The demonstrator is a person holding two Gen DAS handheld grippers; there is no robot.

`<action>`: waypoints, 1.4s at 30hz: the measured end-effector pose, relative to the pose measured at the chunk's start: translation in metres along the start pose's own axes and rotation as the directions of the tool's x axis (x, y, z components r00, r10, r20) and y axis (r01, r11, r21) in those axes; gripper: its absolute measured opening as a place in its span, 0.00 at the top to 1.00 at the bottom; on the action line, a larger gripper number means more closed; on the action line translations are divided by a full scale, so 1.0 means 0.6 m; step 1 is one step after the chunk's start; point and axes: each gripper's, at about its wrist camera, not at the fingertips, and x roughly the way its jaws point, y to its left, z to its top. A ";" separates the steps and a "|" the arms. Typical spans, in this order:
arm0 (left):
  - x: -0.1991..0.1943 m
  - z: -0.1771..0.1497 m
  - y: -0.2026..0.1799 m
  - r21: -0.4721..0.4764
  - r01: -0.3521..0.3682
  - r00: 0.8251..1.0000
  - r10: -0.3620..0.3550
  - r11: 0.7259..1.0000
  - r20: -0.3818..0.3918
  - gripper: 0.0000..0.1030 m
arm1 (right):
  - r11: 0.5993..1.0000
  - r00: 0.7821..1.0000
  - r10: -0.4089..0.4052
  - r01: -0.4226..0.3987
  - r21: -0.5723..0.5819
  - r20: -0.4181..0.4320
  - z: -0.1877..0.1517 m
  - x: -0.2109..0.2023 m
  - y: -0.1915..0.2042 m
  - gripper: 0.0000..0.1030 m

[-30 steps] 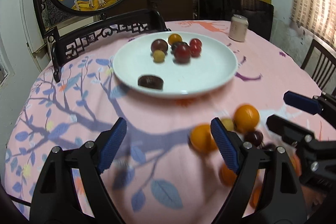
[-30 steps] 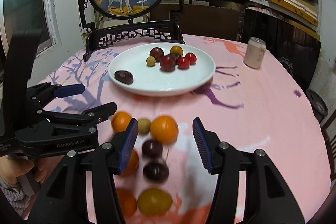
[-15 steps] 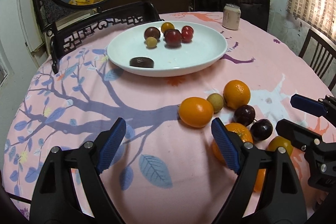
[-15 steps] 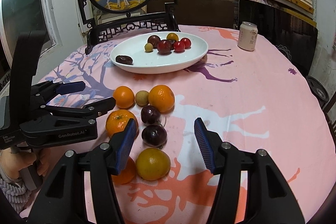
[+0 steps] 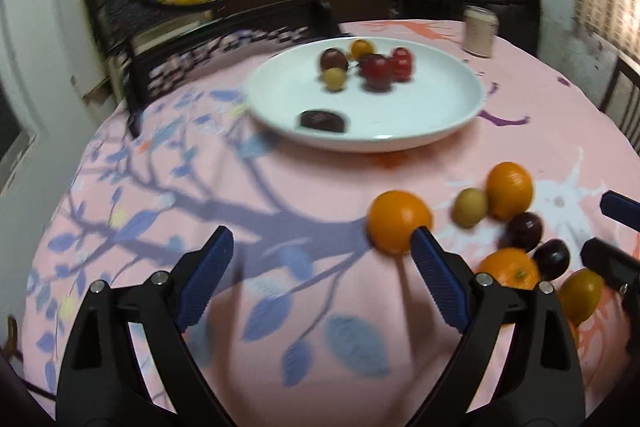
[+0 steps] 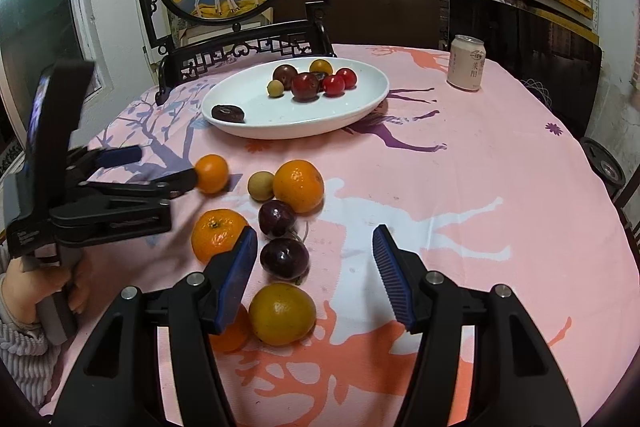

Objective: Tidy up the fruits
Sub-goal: 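Move the left gripper to an orange while the right gripper moves to a yellow tomato, then grasp the orange with the left gripper while the right gripper grasps the large yellow tomato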

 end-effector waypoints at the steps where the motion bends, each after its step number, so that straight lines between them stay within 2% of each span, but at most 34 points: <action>1: 0.001 -0.001 0.008 -0.029 0.016 1.000 -0.016 0.999 -0.005 0.10 | 1.000 1.000 0.002 -0.002 0.001 -0.001 0.000 0.000 0.000 0.41; 3: 0.003 0.002 0.006 -0.033 0.056 0.998 -0.056 0.998 -0.006 0.10 | 1.000 1.000 0.002 -0.002 -0.004 -0.005 0.000 0.001 0.002 0.41; 5: 0.002 0.003 -0.011 0.003 0.086 0.996 -0.086 0.996 0.002 0.10 | 1.000 1.000 0.002 -0.002 -0.004 -0.005 0.000 0.001 0.002 0.41; 9: 0.012 0.005 -0.048 0.089 0.081 0.997 -0.080 0.993 -0.014 0.10 | 1.000 1.000 0.006 -0.006 0.001 -0.012 0.000 0.003 0.001 0.41; 15: 0.050 0.020 -0.029 0.001 0.135 0.987 -0.135 0.991 -0.082 0.13 | 1.000 1.000 0.007 -0.007 -0.005 -0.019 -0.002 0.006 0.004 0.41; 18: 0.045 0.015 -0.034 0.012 0.161 0.984 -0.160 0.987 -0.080 0.24 | 1.000 1.000 0.008 -0.008 -0.011 -0.021 -0.002 0.007 0.006 0.41; 20: 0.042 0.012 -0.042 0.028 0.189 0.979 -0.186 0.982 -0.078 0.36 | 1.000 1.000 0.007 -0.008 -0.017 -0.023 -0.002 0.008 0.008 0.41; 22: 0.040 0.010 -0.045 0.026 0.240 0.968 -0.237 0.970 -0.087 0.47 | 1.000 1.000 0.006 -0.007 -0.019 -0.026 -0.002 0.009 0.008 0.41; 25: 0.036 0.008 -0.051 0.031 0.282 0.956 -0.278 0.959 -0.092 0.54 | 1.000 1.000 0.008 -0.008 -0.015 -0.026 -0.002 0.009 0.007 0.41; 28: 0.029 0.005 -0.060 0.058 0.289 0.955 -0.284 0.956 -0.083 0.62 | 1.000 1.000 0.009 -0.009 -0.016 -0.027 -0.002 0.009 0.007 0.41; 33: 0.026 0.006 -0.066 0.078 0.274 0.961 -0.268 0.959 -0.075 0.64 | 1.000 1.000 0.011 -0.012 -0.016 -0.028 -0.002 0.009 0.007 0.41; 34: 0.030 0.007 -0.063 0.065 0.267 0.962 -0.262 0.962 -0.075 0.61 | 1.000 1.000 0.011 -0.012 -0.017 -0.029 -0.002 0.009 0.007 0.41; 35: 0.032 0.009 -0.059 0.059 0.255 0.965 -0.251 0.965 -0.074 0.52 | 1.000 0.999 0.011 -0.012 -0.017 -0.030 -0.002 0.009 0.008 0.41; 38: 0.045 0.016 -0.046 0.017 0.259 0.963 -0.256 0.966 -0.084 0.48 | 1.000 0.999 0.013 -0.014 -0.020 -0.035 -0.003 0.010 0.009 0.41; 40: 0.048 0.017 -0.040 0.003 0.270 0.959 -0.269 0.963 -0.088 0.51 | 1.000 0.999 0.014 -0.014 -0.020 -0.035 -0.003 0.010 0.009 0.41; 41: 0.046 0.016 -0.041 0.009 0.269 0.960 -0.267 0.963 -0.088 0.61 | 1.000 0.999 0.013 -0.014 -0.019 -0.035 -0.003 0.010 0.009 0.41; 42: 0.044 0.015 -0.043 0.020 0.265 0.961 -0.262 0.964 -0.088 0.63 | 1.000 0.999 0.014 -0.014 -0.019 -0.035 -0.003 0.010 0.009 0.41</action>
